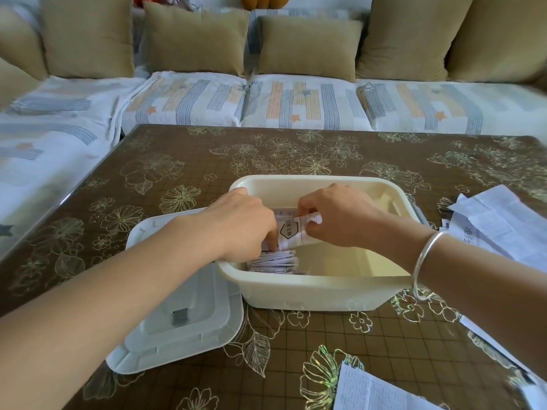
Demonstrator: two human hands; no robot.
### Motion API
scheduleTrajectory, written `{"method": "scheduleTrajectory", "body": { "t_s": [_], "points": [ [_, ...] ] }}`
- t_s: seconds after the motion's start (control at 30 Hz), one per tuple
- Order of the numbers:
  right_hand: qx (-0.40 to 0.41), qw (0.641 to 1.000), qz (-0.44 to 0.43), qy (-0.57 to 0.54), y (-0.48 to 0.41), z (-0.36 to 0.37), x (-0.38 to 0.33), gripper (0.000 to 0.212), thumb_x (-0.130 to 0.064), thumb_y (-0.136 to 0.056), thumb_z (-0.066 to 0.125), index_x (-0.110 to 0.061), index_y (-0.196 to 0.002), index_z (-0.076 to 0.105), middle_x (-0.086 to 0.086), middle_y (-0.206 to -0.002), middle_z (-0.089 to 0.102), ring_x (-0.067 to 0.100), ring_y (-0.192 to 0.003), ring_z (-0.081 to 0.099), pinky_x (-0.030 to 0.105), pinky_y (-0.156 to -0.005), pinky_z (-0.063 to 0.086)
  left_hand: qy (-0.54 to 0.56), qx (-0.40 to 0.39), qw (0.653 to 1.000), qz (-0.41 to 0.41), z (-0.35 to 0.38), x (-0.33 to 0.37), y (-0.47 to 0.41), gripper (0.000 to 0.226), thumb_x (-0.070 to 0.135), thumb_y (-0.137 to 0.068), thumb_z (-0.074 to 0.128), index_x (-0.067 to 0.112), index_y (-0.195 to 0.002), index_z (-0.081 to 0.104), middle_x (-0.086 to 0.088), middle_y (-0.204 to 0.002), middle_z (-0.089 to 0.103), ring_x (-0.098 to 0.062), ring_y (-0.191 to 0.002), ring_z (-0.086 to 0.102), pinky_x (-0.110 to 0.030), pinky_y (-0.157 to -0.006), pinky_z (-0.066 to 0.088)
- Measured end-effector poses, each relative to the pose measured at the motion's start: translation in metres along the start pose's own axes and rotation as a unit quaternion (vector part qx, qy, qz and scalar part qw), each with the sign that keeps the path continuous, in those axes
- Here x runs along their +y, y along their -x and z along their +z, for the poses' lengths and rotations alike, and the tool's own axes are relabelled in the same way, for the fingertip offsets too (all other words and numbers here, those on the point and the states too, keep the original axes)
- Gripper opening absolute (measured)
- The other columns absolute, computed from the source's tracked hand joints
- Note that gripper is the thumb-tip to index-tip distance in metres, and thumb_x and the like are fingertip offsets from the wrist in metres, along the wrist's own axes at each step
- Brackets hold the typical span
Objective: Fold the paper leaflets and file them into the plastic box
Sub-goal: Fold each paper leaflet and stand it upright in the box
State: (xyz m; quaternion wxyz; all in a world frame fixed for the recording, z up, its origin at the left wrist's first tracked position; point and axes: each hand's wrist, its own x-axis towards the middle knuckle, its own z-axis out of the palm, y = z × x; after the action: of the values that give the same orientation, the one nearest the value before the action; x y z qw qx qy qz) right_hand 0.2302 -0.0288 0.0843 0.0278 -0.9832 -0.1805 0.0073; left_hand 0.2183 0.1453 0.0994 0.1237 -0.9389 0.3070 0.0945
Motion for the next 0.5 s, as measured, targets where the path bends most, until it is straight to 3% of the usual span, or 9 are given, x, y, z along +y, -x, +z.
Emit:
{"method": "scheduleTrajectory", "body": {
  "t_s": [0.17, 0.23, 0.33, 0.5],
  "points": [
    [-0.019, 0.999, -0.029, 0.011, -0.012, 0.008, -0.008, 0.017, -0.026, -0.088, 0.063, -0.027, -0.105, 0.061, -0.004, -0.107, 0.066, 0.021, -0.095, 0.06, 0.026, -0.066, 0.038, 0.006, -0.003, 1.0, -0.011, 0.003, -0.001, -0.002, 0.043, 0.014, -0.088, 0.044, 0.039, -0.116, 0.066, 0.002, -0.099, 0.051, -0.025, -0.101, 0.045, -0.031, -0.092, 0.039],
    [-0.035, 0.999, -0.038, 0.013, -0.018, 0.009, -0.013, 0.015, -0.03, -0.086, 0.067, -0.027, -0.1, 0.064, -0.005, -0.103, 0.067, 0.019, -0.092, 0.06, 0.025, -0.067, 0.039, 0.005, -0.011, 1.0, -0.017, 0.002, -0.001, -0.002, 0.042, 0.014, -0.089, 0.046, 0.039, -0.117, 0.065, 0.001, -0.1, 0.05, -0.026, -0.107, 0.044, -0.033, -0.098, 0.038],
    [-0.053, 0.998, -0.04, 0.01, -0.024, 0.01, -0.019, 0.013, -0.032, -0.082, 0.071, -0.027, -0.095, 0.068, -0.005, -0.098, 0.069, 0.02, -0.087, 0.062, 0.025, -0.066, 0.04, 0.008, -0.012, 0.999, -0.031, 0.0, 0.001, -0.001, 0.039, 0.014, -0.09, 0.048, 0.037, -0.115, 0.067, 0.001, -0.099, 0.045, -0.024, -0.11, 0.039, -0.03, -0.094, 0.036],
    [-0.04, 0.998, -0.038, -0.004, -0.025, 0.015, -0.026, 0.014, -0.031, -0.082, 0.07, -0.022, -0.094, 0.072, 0.001, -0.094, 0.07, 0.024, -0.083, 0.063, 0.025, -0.066, 0.044, -0.049, 0.009, 0.999, -0.016, -0.001, 0.003, -0.005, 0.034, 0.013, -0.09, 0.047, 0.028, -0.114, 0.068, 0.005, -0.091, 0.046, -0.017, -0.103, 0.033, -0.032, -0.103, 0.026]
  ]
}}
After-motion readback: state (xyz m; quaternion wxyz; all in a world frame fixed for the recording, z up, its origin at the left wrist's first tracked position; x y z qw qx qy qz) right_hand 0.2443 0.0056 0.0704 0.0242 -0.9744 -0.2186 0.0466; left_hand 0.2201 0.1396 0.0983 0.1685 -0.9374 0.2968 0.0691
